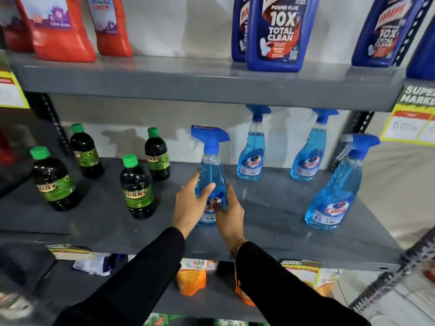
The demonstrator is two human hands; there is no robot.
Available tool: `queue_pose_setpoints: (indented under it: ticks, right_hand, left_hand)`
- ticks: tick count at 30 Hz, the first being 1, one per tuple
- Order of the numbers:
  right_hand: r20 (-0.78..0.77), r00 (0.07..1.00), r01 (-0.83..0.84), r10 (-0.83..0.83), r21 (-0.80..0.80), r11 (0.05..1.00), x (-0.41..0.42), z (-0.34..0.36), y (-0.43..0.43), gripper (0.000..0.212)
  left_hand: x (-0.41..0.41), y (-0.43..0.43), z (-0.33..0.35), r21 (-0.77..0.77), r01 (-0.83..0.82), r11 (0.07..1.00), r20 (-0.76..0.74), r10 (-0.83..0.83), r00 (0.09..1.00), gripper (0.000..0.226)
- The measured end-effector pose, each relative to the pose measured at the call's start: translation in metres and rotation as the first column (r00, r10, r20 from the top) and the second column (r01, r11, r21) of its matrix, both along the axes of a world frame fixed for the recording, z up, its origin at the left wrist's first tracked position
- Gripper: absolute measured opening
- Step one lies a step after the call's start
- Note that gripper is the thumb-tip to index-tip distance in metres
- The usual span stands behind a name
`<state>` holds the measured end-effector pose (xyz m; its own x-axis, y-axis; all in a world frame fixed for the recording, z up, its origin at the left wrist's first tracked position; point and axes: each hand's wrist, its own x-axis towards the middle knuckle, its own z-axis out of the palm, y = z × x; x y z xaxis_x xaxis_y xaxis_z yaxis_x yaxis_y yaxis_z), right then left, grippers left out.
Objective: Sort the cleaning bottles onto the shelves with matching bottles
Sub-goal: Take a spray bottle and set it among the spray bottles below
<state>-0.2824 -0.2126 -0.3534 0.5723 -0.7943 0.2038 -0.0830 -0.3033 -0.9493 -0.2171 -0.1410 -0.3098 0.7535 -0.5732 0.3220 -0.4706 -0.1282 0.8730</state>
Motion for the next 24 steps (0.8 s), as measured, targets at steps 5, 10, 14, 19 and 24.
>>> queue_pose_setpoints:
  ticks: [5,10,14,19,24]
  right_hand:
    - [-0.015,0.995,0.095,-0.095,-0.026,0.995,-0.043,0.004,-0.037,0.058]
    - [-0.040,0.985,0.169,-0.170,-0.021,0.985,-0.081,0.007,-0.072,0.055]
    - [-0.070,0.982,0.172,-0.173,-0.022,0.985,-0.091,0.003,-0.088,0.055]
    - [-0.044,0.985,0.168,-0.167,0.027,0.985,-0.092,-0.004,-0.091,0.051]
    - [-0.054,0.988,0.146,-0.144,0.049,0.988,-0.093,-0.007,-0.091,0.053]
  left_hand:
    - [-0.015,-0.040,-0.012,0.041,0.148,0.988,-0.032,-0.146,0.989,0.051]
    - [-0.043,-0.079,-0.011,0.060,0.245,0.968,-0.058,-0.242,0.969,0.055]
    - [-0.053,-0.090,-0.012,0.057,0.258,0.964,-0.051,-0.256,0.965,0.056]
    - [-0.059,-0.089,-0.013,0.069,0.241,0.968,-0.018,-0.241,0.970,0.054]
    - [-0.066,-0.089,-0.011,0.113,0.205,0.972,0.013,-0.207,0.978,0.054]
